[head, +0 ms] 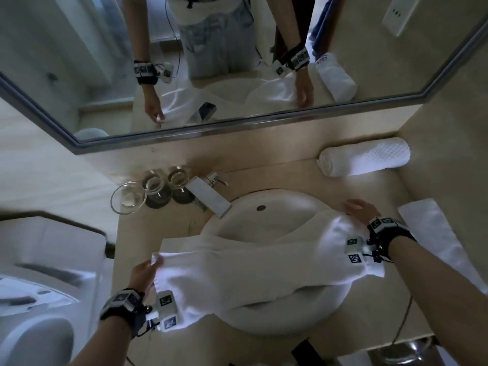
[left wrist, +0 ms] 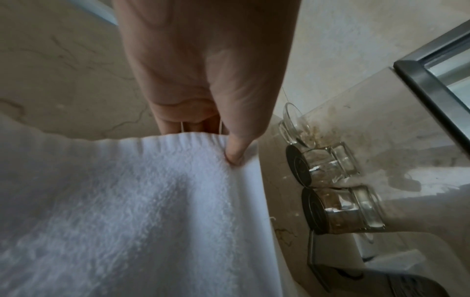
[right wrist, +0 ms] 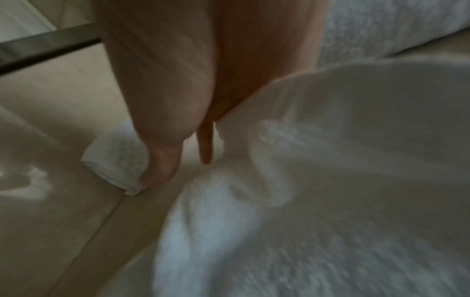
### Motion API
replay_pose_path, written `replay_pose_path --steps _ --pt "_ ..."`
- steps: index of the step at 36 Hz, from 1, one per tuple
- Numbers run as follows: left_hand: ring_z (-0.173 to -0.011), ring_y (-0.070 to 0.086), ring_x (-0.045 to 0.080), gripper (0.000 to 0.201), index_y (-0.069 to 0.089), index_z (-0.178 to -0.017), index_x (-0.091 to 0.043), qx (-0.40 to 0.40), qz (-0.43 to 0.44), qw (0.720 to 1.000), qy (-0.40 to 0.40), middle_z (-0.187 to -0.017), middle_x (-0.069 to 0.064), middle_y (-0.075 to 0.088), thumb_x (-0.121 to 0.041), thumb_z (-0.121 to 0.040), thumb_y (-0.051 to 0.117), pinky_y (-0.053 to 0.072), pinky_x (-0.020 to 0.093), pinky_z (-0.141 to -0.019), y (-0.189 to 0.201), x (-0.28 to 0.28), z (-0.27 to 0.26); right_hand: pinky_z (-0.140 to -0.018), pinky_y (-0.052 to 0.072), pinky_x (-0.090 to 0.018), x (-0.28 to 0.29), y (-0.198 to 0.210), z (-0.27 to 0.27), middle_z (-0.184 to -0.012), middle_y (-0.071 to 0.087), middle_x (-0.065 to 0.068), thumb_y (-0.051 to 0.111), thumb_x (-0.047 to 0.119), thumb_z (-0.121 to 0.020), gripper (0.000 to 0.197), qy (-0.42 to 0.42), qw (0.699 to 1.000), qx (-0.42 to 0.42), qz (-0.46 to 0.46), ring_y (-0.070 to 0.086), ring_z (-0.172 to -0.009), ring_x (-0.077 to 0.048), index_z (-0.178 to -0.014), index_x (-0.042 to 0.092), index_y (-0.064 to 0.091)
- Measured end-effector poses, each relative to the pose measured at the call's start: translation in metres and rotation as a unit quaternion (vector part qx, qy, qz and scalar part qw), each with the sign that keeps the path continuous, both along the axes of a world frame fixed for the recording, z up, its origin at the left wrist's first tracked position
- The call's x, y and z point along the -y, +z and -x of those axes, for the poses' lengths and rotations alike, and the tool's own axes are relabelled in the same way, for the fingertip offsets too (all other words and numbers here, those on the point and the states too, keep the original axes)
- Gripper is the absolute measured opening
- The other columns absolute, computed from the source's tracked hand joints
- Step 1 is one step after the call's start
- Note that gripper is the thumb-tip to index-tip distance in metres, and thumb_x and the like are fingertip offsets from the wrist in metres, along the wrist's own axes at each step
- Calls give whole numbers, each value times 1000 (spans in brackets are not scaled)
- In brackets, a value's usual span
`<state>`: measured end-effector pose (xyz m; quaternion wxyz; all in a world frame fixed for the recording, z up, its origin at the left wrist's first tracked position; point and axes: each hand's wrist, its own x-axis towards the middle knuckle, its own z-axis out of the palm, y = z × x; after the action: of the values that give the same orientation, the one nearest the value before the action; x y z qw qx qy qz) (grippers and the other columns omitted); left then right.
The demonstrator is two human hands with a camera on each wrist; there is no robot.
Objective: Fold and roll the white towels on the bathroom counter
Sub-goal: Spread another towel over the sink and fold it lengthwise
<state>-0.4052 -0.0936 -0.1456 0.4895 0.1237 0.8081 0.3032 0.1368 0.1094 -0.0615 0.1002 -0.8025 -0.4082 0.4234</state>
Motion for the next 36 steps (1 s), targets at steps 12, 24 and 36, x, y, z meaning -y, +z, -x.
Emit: replay_pose_path --steps 12,24,36 --pt "-79 65 33 38 64 -106 1 55 -16 998 41 -89 20 68 -28 -84 71 54 45 -78 9 -1 -11 -72 45 -38 40 -5 -49 -78 61 -28 88 24 -57 41 1 992 -48 117 55 -73 -30 -77 -3 64" --pt "-70 67 31 41 68 -97 -3 22 -30 999 20 -79 16 71 -33 -72 81 56 42 -70 20 -17 -23 -98 45 -47 6 -16 -16 -128 58 -17 55 32 -93 33 -22 996 -92 -3 56 -112 -33 -122 19 58" --pt "-99 64 40 88 59 -114 -6 54 -6 997 61 -110 20 66 -53 -46 88 48 60 -90 16 -22 -30 -83 42 -30 -9 -2 18 -120 60 -18 67 14 -86 45 1 996 -46 74 59 -100 -33 -127 0 56"
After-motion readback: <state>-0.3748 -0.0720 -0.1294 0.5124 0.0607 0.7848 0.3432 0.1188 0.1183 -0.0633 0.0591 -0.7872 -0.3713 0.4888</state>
